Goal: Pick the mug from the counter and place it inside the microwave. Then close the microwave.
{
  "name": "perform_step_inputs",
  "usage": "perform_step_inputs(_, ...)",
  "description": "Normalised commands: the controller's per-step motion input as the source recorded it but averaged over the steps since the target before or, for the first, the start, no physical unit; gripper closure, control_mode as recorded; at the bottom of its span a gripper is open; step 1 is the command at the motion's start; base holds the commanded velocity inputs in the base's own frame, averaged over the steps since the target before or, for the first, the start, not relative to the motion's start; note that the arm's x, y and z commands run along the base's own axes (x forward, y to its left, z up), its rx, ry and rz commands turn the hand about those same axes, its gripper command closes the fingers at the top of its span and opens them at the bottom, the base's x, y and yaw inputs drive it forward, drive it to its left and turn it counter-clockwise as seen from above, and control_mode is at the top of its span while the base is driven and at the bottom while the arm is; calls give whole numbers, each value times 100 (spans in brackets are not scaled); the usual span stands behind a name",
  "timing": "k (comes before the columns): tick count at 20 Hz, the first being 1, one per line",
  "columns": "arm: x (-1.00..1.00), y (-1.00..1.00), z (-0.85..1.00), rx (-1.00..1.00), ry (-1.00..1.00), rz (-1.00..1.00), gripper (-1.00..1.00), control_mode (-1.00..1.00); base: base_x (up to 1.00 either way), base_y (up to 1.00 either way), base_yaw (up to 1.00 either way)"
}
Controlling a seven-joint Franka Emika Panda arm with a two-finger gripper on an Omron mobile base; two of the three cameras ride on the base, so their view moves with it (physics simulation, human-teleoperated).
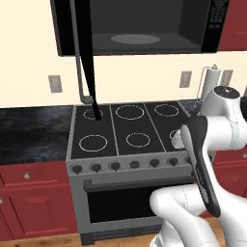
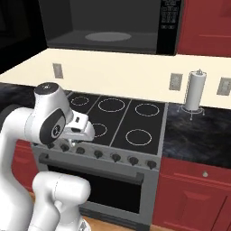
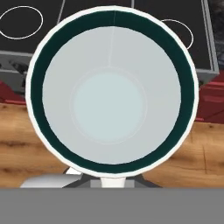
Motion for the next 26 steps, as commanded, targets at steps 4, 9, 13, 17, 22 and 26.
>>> perform_step_inputs(4,0,0,0,0,0,0,100,100,59,0,-1)
perform_step_inputs(9,0,0,0,0,0,0,100,100,64,0,-4)
perform_step_inputs(13,0,0,0,0,0,0,100,100,72,0,-4)
perform_step_inputs(17,0,0,0,0,0,0,100,100,29,0,-4)
perform_step_inputs(22,0,0,0,0,0,0,100,100,0,0,0)
perform_step_inputs(26,0,0,0,0,0,0,100,100,0,0,0)
